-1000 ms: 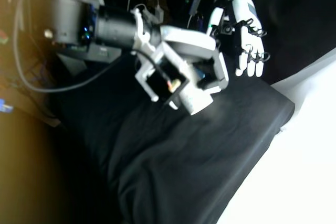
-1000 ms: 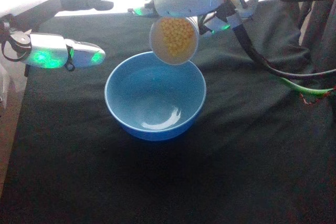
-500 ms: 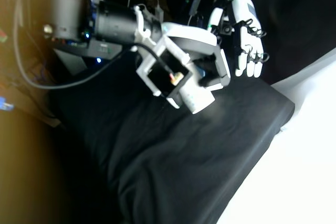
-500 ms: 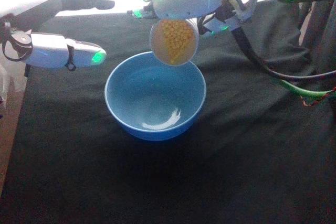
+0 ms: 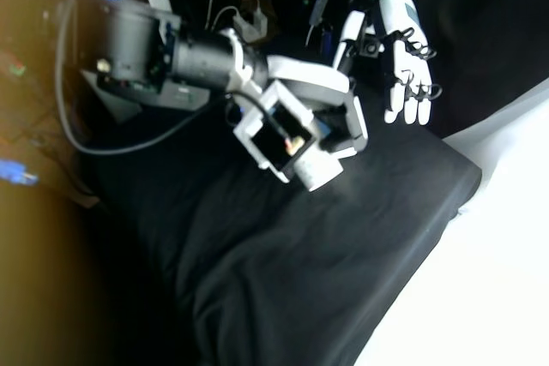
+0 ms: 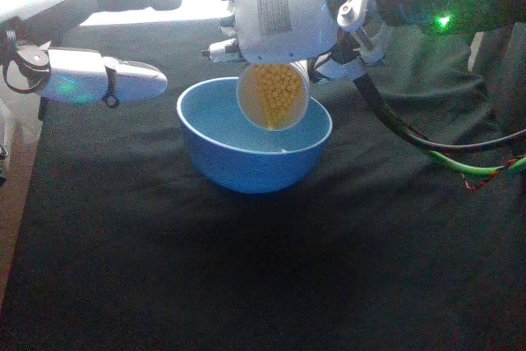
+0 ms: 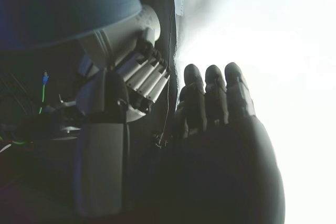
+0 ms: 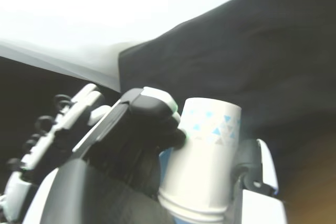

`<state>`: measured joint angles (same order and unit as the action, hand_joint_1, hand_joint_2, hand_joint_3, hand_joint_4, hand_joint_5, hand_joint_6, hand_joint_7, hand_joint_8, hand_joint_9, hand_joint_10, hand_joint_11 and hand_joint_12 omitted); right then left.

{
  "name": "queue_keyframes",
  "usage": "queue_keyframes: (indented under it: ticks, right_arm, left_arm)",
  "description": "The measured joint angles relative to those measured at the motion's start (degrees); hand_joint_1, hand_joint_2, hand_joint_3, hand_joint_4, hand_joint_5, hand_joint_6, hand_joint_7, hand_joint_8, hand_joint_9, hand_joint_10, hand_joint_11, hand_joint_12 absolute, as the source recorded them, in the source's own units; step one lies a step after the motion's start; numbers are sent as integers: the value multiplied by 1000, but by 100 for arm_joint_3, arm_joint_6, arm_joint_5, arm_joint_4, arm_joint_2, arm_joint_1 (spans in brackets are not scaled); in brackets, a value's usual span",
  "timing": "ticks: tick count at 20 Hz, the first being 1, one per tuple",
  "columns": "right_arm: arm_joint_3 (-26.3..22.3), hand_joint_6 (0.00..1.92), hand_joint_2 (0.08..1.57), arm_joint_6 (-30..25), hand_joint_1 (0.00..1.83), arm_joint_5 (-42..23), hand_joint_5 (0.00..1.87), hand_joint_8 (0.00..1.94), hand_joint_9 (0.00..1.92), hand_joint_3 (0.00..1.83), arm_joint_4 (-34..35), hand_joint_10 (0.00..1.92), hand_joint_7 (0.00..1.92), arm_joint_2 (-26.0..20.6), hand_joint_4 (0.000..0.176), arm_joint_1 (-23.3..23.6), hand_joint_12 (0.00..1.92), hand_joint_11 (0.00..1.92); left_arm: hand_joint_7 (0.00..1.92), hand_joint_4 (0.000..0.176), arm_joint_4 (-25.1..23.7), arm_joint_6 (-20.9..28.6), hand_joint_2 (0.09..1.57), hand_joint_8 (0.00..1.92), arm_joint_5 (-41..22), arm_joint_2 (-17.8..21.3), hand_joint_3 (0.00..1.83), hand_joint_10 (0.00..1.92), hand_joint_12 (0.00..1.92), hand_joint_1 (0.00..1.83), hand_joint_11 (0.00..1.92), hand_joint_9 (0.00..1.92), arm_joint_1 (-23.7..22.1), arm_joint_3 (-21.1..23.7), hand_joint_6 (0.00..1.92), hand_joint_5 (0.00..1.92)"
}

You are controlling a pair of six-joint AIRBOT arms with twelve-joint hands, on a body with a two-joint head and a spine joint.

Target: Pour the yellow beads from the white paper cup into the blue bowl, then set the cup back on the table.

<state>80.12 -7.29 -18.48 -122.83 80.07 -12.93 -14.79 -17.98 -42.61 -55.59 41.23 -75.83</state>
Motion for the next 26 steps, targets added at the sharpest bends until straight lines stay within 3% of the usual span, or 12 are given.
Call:
queue_keyframes:
  ticks: [10,12,17,19,23,26]
  right_arm:
    - [0,1846,1070,2,1106,17,399,1941,800,762,-50,1921,698,17,0,-208,1921,981]
    - [-11,1846,1070,2,1106,13,399,1941,800,762,-92,1921,698,17,0,-208,1921,981]
    - [-83,1846,1070,2,1106,11,399,1941,800,762,-280,1921,698,11,0,-208,1921,981]
    - [-85,1846,1070,2,1106,7,399,1941,800,762,-306,1921,698,11,0,-201,1921,981]
    - [-85,1846,1070,2,1106,-31,399,1941,800,762,-356,1921,698,-81,0,-177,1921,981]
    - [-85,1846,1070,2,1106,0,399,1941,800,762,-411,1921,698,-164,0,-116,1921,981]
  left_arm:
    - [379,0,0,7,1111,1,-4,-2,0,4,292,903,0,204,0,0,0,124]
    - [374,0,0,4,1098,2,-2,-2,0,2,215,908,0,181,0,0,2,116]
    - [387,0,0,44,1108,4,0,-2,2,3,287,928,0,199,0,-17,2,136]
    - [377,0,2,46,1090,2,-22,-2,0,5,412,913,0,220,0,-22,2,143]
    - [385,0,4,46,1105,2,-7,0,2,3,282,902,0,209,0,-22,0,133]
    - [379,0,0,46,1103,1,-2,-2,0,3,298,914,0,207,0,-22,1,138]
